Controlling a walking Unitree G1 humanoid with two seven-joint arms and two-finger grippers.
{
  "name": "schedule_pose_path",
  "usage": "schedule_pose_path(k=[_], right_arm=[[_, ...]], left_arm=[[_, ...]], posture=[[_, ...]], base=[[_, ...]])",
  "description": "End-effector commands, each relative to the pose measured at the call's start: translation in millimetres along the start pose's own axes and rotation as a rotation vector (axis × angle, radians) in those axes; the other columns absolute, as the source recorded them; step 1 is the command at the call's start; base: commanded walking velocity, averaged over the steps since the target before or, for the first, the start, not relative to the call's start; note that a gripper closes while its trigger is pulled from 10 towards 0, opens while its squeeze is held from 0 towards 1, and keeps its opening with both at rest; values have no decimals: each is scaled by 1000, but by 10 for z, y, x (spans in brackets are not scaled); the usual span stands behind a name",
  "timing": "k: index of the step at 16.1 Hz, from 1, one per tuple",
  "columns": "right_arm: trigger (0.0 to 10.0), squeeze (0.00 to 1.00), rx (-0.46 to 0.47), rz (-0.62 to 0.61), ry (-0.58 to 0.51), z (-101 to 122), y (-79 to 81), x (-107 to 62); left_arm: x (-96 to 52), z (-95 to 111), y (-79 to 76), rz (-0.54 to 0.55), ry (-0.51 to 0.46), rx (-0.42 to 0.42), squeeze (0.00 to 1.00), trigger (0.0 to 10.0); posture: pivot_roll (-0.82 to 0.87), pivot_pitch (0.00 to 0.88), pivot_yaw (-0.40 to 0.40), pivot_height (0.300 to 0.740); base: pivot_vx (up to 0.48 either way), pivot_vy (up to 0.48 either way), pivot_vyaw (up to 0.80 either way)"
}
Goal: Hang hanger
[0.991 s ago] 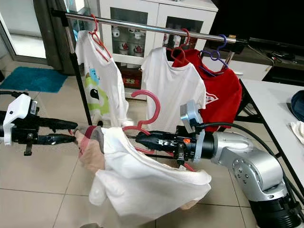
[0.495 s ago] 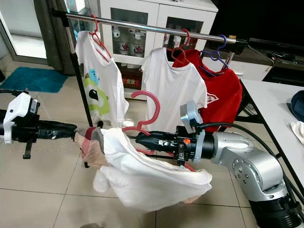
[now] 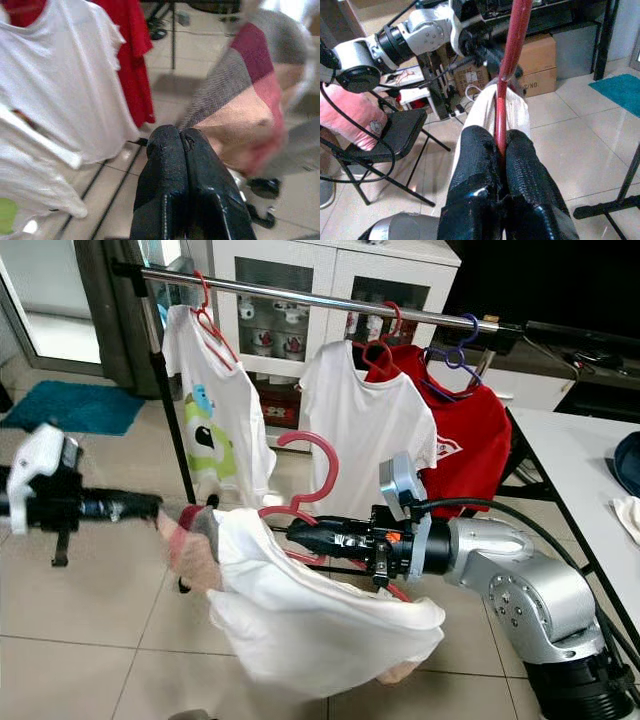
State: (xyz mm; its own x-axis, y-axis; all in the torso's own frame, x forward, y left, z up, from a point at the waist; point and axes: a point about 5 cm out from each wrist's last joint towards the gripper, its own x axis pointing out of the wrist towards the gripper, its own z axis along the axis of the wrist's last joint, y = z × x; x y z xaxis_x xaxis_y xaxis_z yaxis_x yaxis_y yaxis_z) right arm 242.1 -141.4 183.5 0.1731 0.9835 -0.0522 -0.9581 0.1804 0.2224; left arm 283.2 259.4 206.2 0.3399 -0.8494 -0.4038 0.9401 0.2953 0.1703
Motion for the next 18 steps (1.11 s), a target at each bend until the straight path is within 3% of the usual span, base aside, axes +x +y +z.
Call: schedule_pose_path(k=[1, 7, 8, 10, 11, 13, 15, 18], right_arm=[[10000, 0, -14, -19, -4, 4, -17, -24], [10000, 0, -6, -61, 20, -84, -43, -31], [10000, 0, -3, -77, 30, -107, -58, -36], [10000, 0, -1, -83, 31, -120, -67, -29], [10000, 0, -1, -84, 29, -122, -72, -21], [10000, 0, -2, -88, 26, -126, -80, -16], [10000, 0, -4, -92, 26, -131, -82, -25], [10000, 0, -5, -111, -6, -98, -90, -47]], left_arm=[[-89, 86, 74, 47, -12, 38, 0, 0], [-237, 173, 204, 123, -26, 90, 0, 0], [-247, 233, 256, 166, -69, 115, 0, 0], [-212, 340, 256, 138, -142, 95, 0, 0], [-131, 328, 172, 47, -126, 66, 0, 0], [-20, 275, 75, -33, -89, 53, 0, 0], [1, 259, 72, -28, -78, 58, 0, 0], [-113, 141, 111, 58, 65, 100, 0, 0]], posture=[[8, 0, -75, 740], [15, 0, -69, 740], [16, 0, -70, 740], [20, 0, -71, 740], [21, 0, -68, 740], [19, 0, -65, 740], [17, 0, -63, 740], [15, 0, -60, 740]], base=[[0, 0, 0], [0, 0, 0], [0, 0, 0], [0, 0, 0], [0, 0, 0], [0, 0, 0], [0, 0, 0], [0, 0, 0]])
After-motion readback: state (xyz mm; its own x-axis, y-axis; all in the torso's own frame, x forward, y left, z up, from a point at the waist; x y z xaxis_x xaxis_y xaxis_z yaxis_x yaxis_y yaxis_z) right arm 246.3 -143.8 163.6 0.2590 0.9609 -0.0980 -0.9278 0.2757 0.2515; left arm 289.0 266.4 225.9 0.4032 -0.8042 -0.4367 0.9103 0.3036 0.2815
